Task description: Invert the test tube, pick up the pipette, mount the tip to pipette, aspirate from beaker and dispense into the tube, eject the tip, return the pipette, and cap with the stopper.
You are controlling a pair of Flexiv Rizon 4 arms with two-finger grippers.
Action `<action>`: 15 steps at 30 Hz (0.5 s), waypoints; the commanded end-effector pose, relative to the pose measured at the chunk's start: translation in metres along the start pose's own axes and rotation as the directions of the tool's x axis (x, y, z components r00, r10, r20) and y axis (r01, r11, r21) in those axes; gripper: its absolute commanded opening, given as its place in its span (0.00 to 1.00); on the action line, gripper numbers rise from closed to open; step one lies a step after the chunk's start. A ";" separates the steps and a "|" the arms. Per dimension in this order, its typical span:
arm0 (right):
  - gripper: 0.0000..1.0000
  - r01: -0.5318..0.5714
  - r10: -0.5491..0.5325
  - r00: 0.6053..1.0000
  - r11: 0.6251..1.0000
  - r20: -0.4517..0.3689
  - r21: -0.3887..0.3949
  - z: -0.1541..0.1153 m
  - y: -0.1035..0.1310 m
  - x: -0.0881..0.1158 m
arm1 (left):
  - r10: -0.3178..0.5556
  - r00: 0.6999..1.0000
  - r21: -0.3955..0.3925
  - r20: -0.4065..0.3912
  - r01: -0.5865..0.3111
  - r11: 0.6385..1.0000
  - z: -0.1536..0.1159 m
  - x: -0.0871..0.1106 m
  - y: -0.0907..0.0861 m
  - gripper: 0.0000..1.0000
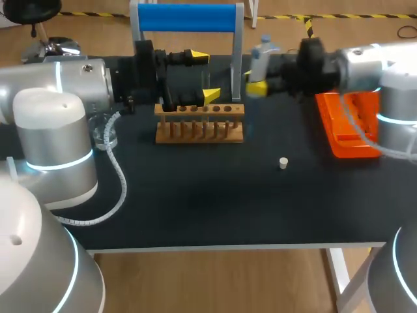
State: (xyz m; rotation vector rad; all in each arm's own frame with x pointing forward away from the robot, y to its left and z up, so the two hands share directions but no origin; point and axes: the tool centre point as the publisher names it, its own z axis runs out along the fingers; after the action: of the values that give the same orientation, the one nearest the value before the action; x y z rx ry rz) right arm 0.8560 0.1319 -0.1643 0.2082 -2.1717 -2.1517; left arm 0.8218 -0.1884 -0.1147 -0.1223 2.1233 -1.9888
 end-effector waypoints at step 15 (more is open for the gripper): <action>0.00 0.022 -0.022 0.999 0.999 0.022 0.037 -0.178 0.027 0.009 | 0.001 1.000 0.004 0.003 -0.001 1.000 0.000 0.001 0.001 1.00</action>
State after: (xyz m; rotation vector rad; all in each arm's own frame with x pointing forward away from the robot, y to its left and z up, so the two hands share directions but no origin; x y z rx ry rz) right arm 0.8729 -0.0086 -0.1395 0.2104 -2.2258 -2.1440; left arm 0.8218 -0.1884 -0.1147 -0.1223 2.1232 -1.9888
